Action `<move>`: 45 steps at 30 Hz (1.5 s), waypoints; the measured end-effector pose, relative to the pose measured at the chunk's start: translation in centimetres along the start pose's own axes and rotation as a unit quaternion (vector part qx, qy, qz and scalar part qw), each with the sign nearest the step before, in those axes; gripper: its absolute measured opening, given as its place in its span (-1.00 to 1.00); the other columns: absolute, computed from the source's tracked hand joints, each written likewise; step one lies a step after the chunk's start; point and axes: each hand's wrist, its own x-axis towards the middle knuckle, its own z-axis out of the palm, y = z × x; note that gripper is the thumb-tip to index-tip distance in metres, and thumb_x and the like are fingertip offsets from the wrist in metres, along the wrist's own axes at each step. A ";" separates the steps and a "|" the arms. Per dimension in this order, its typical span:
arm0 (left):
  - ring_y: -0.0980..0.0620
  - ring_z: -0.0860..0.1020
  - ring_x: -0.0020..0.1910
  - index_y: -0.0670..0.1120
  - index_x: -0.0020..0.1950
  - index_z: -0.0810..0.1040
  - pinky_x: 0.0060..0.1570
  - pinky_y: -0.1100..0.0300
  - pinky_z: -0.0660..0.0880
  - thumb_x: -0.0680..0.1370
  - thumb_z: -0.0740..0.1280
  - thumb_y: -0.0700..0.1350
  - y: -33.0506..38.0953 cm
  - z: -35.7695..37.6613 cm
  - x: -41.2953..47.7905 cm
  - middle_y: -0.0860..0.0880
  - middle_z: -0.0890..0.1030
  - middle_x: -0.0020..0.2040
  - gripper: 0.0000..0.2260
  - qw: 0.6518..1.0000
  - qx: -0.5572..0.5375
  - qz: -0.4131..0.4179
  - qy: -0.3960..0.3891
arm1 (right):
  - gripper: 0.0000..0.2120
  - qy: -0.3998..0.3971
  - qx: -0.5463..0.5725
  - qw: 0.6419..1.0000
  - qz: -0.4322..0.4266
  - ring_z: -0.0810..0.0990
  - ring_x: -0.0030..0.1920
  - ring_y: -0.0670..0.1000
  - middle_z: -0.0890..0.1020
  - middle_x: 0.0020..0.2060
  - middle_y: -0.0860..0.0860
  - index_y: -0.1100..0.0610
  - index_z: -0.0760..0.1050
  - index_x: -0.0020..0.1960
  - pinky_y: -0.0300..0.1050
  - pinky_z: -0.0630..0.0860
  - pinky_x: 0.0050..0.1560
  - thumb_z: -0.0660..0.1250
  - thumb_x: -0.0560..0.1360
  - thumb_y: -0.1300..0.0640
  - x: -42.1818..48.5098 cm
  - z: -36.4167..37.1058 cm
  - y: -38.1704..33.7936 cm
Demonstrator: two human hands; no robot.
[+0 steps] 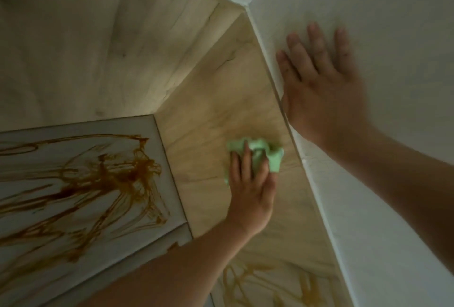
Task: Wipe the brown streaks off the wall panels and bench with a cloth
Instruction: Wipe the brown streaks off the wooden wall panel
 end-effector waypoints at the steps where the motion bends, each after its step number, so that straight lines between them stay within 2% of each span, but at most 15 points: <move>1: -0.39 -0.07 0.63 -0.16 0.47 0.40 0.55 -0.40 -0.06 0.76 -0.26 0.07 0.4 0.2 -1.7 -0.30 0.21 0.60 -0.43 1.000 -0.010 -0.015 -0.026 | -0.48 -0.001 -0.026 1.000 -0.012 0.15 0.62 0.30 0.33 0.58 0.20 0.20 0.36 0.56 0.34 -0.07 0.61 -0.03 0.71 0.03 -0.3 -0.6 -0.1; 4: -0.40 -0.04 0.63 -0.10 0.49 0.30 0.53 -0.44 -0.08 0.78 -0.12 0.07 -0.8 -0.9 -2.1 -0.28 0.19 0.62 -0.59 0.995 -0.020 0.071 -0.066 | -0.51 -0.024 -0.038 0.999 -0.025 0.21 0.59 0.34 0.37 0.55 0.24 0.18 0.44 0.52 0.40 0.04 0.57 0.09 0.67 0.02 -3.1 -1.5 -0.8; 6: -0.52 0.15 0.55 -0.18 0.46 0.32 0.42 -0.55 0.11 0.77 -0.01 -0.11 -2.4 -3.0 2.9 -0.31 0.35 0.54 -0.68 0.995 -0.022 0.097 0.016 | -0.53 -0.028 -0.046 0.998 -0.044 0.22 0.59 0.34 0.36 0.55 0.24 0.18 0.42 0.53 0.40 0.08 0.56 0.11 0.70 0.02 -5.5 -1.7 -0.6; 9: -0.48 0.13 0.57 -0.31 0.59 0.22 0.45 -0.52 0.10 0.71 0.03 -0.21 -2.4 -6.1 10.1 -0.36 0.22 0.59 -0.56 0.989 -0.051 -0.005 0.135 | -0.54 -0.027 -0.067 0.995 -0.066 0.20 0.59 0.36 0.33 0.56 0.24 0.18 0.38 0.56 0.41 0.09 0.55 0.08 0.74 0.01 -6.4 -1.5 -0.2; 13: -0.12 -0.14 0.67 -0.16 0.67 0.08 0.61 -0.12 -0.24 0.75 -0.13 0.03 -0.6 -7.0 11.2 -0.10 -0.04 0.69 -0.48 0.976 -0.145 -0.108 0.124 | -0.57 -0.007 -0.064 0.997 -0.052 0.28 0.56 0.35 0.41 0.52 0.24 0.23 0.43 0.51 0.38 0.13 0.56 0.07 0.74 0.07 -6.2 -0.7 -0.5; 15: -0.12 -0.17 0.67 -0.09 0.69 -0.01 0.61 -0.13 -0.23 0.74 -0.16 0.08 1.0 -4.3 8.0 -0.03 -0.14 0.67 -0.47 0.981 -0.127 -0.085 0.121 | -0.53 0.000 -0.055 0.998 -0.030 0.31 0.56 0.32 0.43 0.51 0.22 0.27 0.42 0.51 0.33 0.14 0.58 -0.01 0.72 0.11 -7.6 -0.9 -0.2; 19: -0.22 -0.21 0.66 0.04 0.70 -0.03 0.60 -0.22 -0.19 0.71 -0.30 0.21 2.9 2.3 -0.6 -0.13 -0.15 0.70 -0.42 0.990 -0.106 -0.065 0.060 | -0.46 -0.028 -0.035 0.999 -0.018 0.23 0.59 0.32 0.37 0.55 0.23 0.27 0.37 0.55 0.35 0.07 0.59 -0.13 0.71 0.10 -12.8 -2.9 -0.1; 21: -0.35 -0.15 0.64 -0.03 0.66 0.15 0.58 -0.32 -0.15 0.75 -0.20 0.13 5.1 4.4 -5.9 -0.20 -0.07 0.69 -0.48 0.995 -0.098 -0.001 0.036 | -0.48 -0.037 -0.037 0.998 -0.025 0.22 0.60 0.32 0.36 0.56 0.22 0.24 0.38 0.55 0.36 0.08 0.58 -0.10 0.70 0.12 -15.5 -3.8 -0.2; 23: -0.44 -0.04 0.62 -0.12 0.53 0.31 0.52 -0.46 -0.05 0.78 -0.08 0.01 6.4 6.5 -11.3 -0.24 0.17 0.63 -0.60 0.992 -0.054 0.118 0.007 | -0.52 -0.039 -0.040 0.998 -0.034 0.21 0.60 0.31 0.36 0.56 0.21 0.21 0.39 0.55 0.36 0.10 0.57 -0.01 0.69 0.16 -17.5 -4.3 -0.2; 26: -0.40 -0.08 0.63 0.04 0.57 0.22 0.52 -0.45 -0.02 0.78 -0.08 0.10 5.3 7.6 -16.2 -0.21 0.13 0.66 -0.61 0.987 -0.023 0.139 -0.081 | -0.53 -0.047 -0.035 0.997 -0.042 0.17 0.62 0.30 0.33 0.58 0.20 0.18 0.36 0.57 0.36 0.09 0.57 0.05 0.70 0.16 -19.3 -4.6 -0.1; 30: -0.40 0.02 0.63 -0.12 0.52 0.42 0.47 -0.49 0.08 0.76 0.11 -0.03 3.7 5.0 -12.4 -0.18 0.38 0.56 -0.63 0.972 0.023 0.231 -0.041 | -0.53 -0.045 -0.046 0.997 -0.051 0.15 0.62 0.31 0.30 0.59 0.21 0.19 0.32 0.59 0.36 0.07 0.58 0.01 0.72 0.14 -20.0 -4.6 0.1; 33: -0.28 -0.13 0.66 -0.04 0.68 0.11 0.55 -0.35 -0.05 0.76 -0.14 0.06 4.0 1.7 -3.5 -0.20 0.02 0.68 -0.51 0.996 -0.036 0.078 0.040 | -0.53 -0.039 -0.048 0.997 -0.050 0.16 0.62 0.32 0.29 0.59 0.22 0.20 0.32 0.59 0.36 0.07 0.58 -0.03 0.74 0.12 -19.9 -4.4 0.1; 36: -0.19 -0.22 0.66 0.15 0.65 -0.16 0.59 -0.24 -0.15 0.73 -0.16 0.09 4.6 0.3 0.8 -0.14 -0.18 0.69 -0.52 0.991 -0.102 -0.025 0.082 | -0.56 -0.015 -0.044 0.998 -0.049 0.21 0.60 0.32 0.35 0.56 0.21 0.21 0.36 0.57 0.36 0.13 0.57 0.03 0.72 0.18 -19.9 -4.2 0.1; 39: -0.19 -0.25 0.66 0.13 0.64 -0.23 0.60 -0.23 -0.16 0.73 -0.21 0.11 5.4 1.4 -2.0 -0.13 -0.21 0.69 -0.53 0.993 -0.105 -0.009 0.059 | -0.57 0.001 -0.026 0.999 -0.037 0.28 0.57 0.31 0.43 0.51 0.22 0.24 0.43 0.51 0.34 0.16 0.56 0.04 0.71 0.20 -19.3 -4.4 0.0; 45: -0.08 -0.48 0.58 0.27 0.57 -0.36 0.60 -0.18 -0.26 0.73 -0.16 0.16 3.1 2.3 -8.9 0.05 -0.47 0.58 -0.52 0.985 -0.130 0.023 -0.115 | -0.59 -0.001 0.014 0.999 -0.037 0.37 0.52 0.33 0.50 0.45 0.24 0.21 0.44 0.51 0.36 0.23 0.52 0.13 0.68 0.26 -16.4 -4.2 -1.5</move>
